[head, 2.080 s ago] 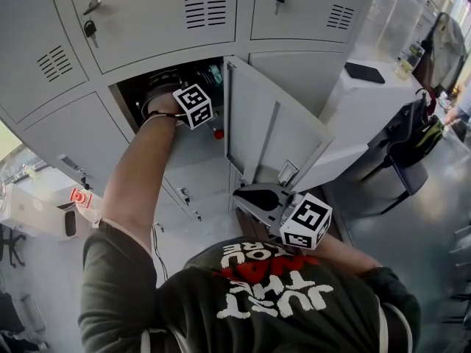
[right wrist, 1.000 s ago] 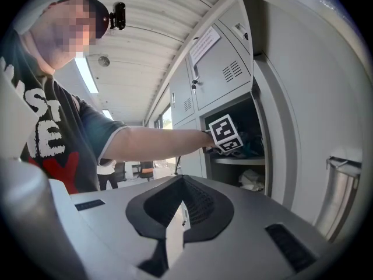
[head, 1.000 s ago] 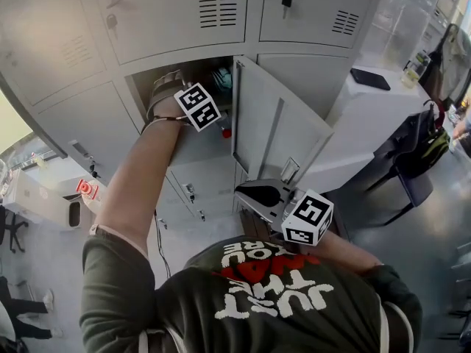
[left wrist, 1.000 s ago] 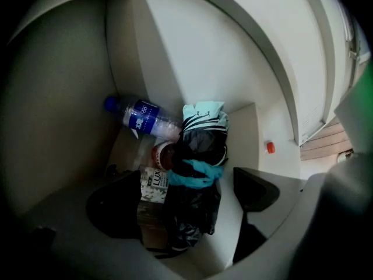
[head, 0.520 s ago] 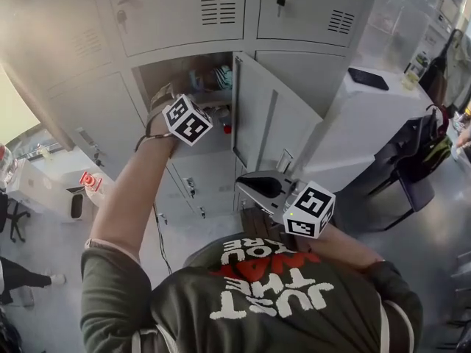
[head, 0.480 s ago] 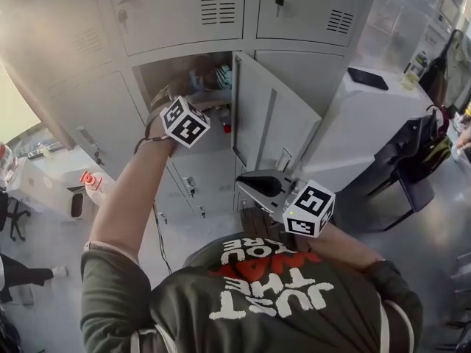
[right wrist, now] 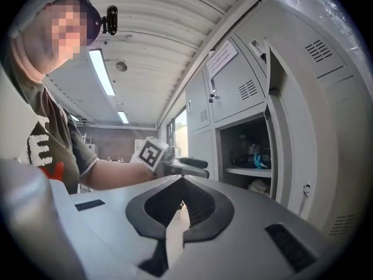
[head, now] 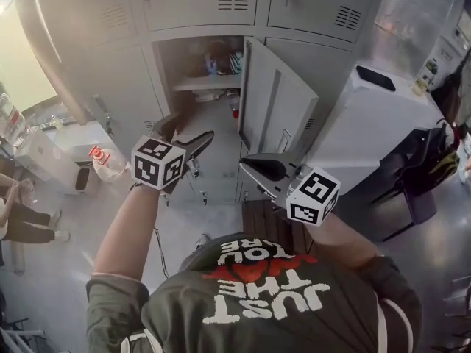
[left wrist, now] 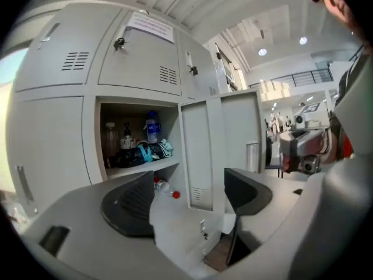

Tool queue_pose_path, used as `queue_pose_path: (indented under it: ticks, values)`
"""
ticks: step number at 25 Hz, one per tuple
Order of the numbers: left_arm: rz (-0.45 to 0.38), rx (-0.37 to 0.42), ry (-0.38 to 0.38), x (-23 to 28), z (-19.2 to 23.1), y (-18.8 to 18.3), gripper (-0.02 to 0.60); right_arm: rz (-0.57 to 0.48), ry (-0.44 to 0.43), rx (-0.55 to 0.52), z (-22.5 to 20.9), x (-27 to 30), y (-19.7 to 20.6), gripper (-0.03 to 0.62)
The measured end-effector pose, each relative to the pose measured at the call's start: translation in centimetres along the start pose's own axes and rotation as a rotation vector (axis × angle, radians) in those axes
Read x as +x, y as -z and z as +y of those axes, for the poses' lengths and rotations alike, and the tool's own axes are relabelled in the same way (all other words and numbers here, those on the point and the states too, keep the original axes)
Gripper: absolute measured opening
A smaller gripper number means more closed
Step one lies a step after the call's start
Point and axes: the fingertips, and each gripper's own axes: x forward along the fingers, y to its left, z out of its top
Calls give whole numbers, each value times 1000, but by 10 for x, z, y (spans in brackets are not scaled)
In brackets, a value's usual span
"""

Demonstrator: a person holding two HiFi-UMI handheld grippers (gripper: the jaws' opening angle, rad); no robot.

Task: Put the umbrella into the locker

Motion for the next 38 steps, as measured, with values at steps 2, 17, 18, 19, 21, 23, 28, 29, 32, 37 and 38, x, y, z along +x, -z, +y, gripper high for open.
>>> queue_pose_path:
  ticks: [2, 17, 18, 19, 21, 23, 28, 29, 32, 37, 38]
  values:
    - [-47, -87, 14, -23, -14, 9, 338, -5, -6, -4, 4, 0, -1, 32]
    - [-261, -330, 185, -168, -45, 48, 151, -16, 127, 46, 22, 34, 20, 32]
    - [-261, -325, 193, -177, -41, 49, 123, -22, 141, 53, 24, 39, 21, 32]
    - [-264, -322, 197, -186, -37, 50, 96, -26, 153, 62, 27, 43, 22, 32]
    - [-281, -334, 197, -202, -25, 52, 25, -28, 171, 78, 33, 54, 25, 32]
    - [-302, -358, 204, -213, -12, 55, 8, -27, 185, 91, 39, 64, 27, 32]
    - [-314, -338, 215, -217, 4, 60, 8, -11, 200, 92, 50, 78, 32, 32]
    - [-315, -331, 222, -217, 3, 60, 8, -9, 206, 91, 51, 78, 32, 32]
    - [-318, -322, 248, -215, 0, 58, 8, -10, 226, 90, 51, 77, 32, 32]
    - [-319, -315, 262, -210, -1, 54, 8, 5, 238, 66, 50, 74, 30, 32]
    - [-319, -310, 253, -210, 0, 55, 8, 7, 237, 64, 50, 73, 30, 32]
